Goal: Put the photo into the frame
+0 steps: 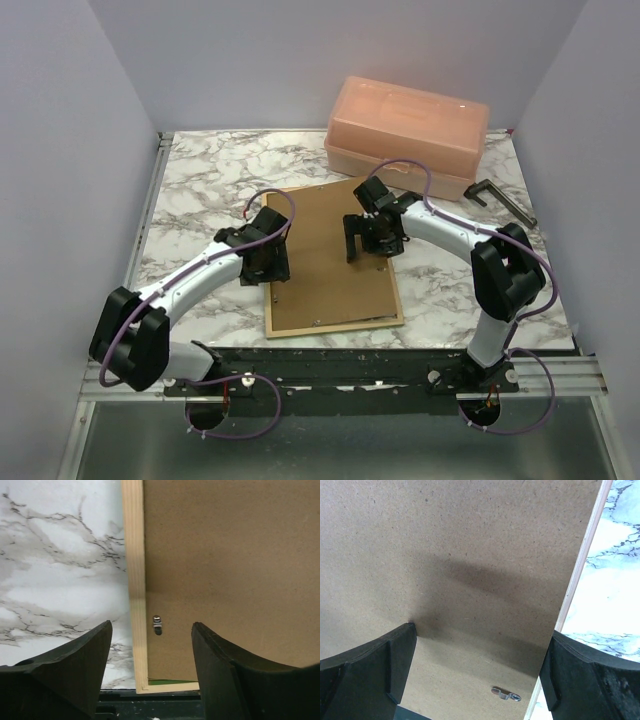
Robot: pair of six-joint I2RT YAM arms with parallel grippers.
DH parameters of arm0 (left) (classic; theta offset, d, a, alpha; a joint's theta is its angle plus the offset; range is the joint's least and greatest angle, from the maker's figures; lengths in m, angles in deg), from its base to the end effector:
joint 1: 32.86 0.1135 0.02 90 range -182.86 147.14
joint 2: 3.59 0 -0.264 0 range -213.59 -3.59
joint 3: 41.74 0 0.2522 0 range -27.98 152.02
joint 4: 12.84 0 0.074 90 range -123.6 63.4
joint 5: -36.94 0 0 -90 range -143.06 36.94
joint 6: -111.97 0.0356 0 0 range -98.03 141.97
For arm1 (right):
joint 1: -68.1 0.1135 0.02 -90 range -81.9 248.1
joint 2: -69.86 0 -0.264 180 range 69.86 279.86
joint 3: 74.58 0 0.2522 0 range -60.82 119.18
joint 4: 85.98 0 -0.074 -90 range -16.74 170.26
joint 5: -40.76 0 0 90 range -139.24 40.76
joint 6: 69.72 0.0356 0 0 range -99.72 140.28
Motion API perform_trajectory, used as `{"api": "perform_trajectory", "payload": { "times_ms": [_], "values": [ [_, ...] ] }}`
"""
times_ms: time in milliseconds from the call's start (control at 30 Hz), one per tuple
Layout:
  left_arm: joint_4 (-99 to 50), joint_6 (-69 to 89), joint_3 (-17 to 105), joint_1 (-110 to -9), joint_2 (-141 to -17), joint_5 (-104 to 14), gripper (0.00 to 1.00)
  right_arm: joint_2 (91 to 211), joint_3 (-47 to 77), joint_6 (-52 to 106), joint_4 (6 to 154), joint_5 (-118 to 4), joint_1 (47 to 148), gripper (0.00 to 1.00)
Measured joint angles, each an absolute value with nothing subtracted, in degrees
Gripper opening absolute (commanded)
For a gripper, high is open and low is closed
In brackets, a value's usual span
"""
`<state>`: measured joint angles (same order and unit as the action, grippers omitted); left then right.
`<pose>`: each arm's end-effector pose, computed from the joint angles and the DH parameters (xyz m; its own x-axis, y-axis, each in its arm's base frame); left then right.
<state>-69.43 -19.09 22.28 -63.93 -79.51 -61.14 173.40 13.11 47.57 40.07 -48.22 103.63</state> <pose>0.2104 -0.1209 0.2159 -0.9075 -0.2125 -0.3624 -0.1714 0.9749 -0.1422 0.2952 0.2100 0.1984 -0.9429 -0.1100 -0.3145 -0.1617 0.9763 0.1435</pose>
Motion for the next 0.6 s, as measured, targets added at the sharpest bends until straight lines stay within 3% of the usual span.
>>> {"api": "perform_trajectory", "payload": {
  "times_ms": [367,600],
  "values": [
    [-66.3,-20.9,29.2,-70.7,-88.5,-61.0,0.29,173.7,13.1,48.5,40.1,-48.0,104.3,1.0],
    [-63.8,-21.9,29.6,-72.0,-95.8,-60.6,0.25,173.7,13.0,48.7,40.2,-47.9,104.6,1.0]
  ]
}}
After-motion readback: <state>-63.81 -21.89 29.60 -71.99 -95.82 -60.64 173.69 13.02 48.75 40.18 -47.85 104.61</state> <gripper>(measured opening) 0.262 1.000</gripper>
